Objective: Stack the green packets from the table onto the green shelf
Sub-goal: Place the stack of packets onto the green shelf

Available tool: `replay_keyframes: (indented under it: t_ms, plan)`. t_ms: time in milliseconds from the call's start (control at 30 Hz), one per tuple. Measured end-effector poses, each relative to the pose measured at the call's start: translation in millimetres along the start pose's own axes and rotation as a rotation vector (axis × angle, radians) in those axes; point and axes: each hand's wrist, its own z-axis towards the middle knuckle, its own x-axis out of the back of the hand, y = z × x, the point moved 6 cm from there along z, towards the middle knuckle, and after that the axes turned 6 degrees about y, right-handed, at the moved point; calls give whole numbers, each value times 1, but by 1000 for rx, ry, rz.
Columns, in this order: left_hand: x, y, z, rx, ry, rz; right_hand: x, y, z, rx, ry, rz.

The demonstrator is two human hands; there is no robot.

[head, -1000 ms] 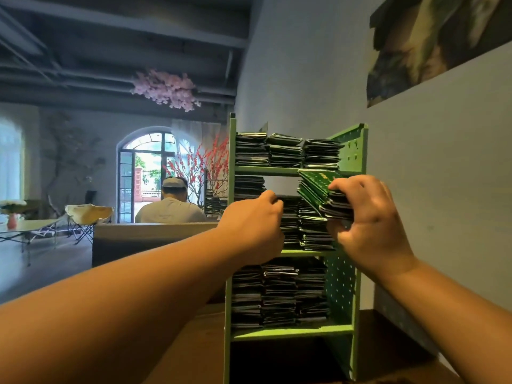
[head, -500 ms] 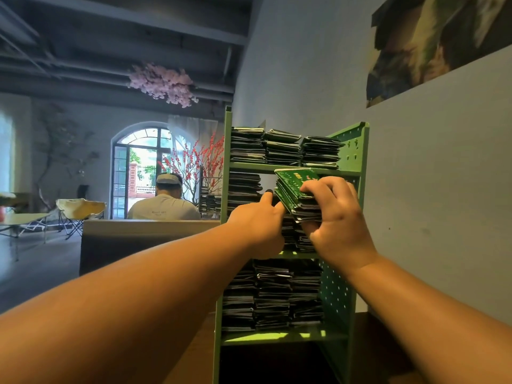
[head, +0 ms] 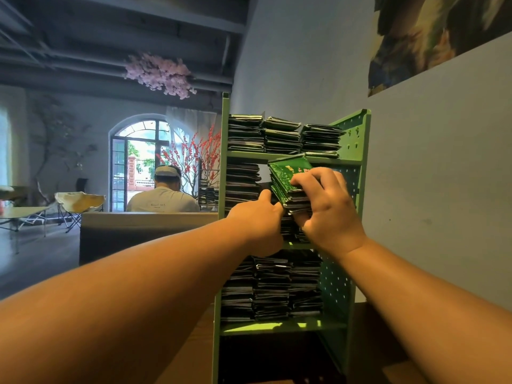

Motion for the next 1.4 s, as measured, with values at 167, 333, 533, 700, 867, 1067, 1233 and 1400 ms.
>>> replay_keyframes:
  t_ms: [167,333,533,700,867,1067,1233,1400]
  plan:
    - [-8,-3,0,-11,-4,-23,-5,-6,-6,-8,-62,-14]
    - [-12,-4,2,-13,3,-118,-6,-7,-1,-53,-153,-11]
    - [-10,-3,3,-16,-27,-117,-3,-4,26,-86,-141,-32]
    - [-11,-5,3,-6,-42,-113,-14,-4,38,-106,-175,-70]
    - [-9,-2,1,-1,-71,-112,-26,-2,41,-185,-202,-34]
    - [-9,-2,-1,16,-78,-125,-38,7,45,-313,-138,-40]
    - [-10,-1,-3,22,-72,-145,-48,12,46,-395,-141,-59]
    - [-12,-1,0,24,-76,-152,-53,11,50,-387,-188,-34]
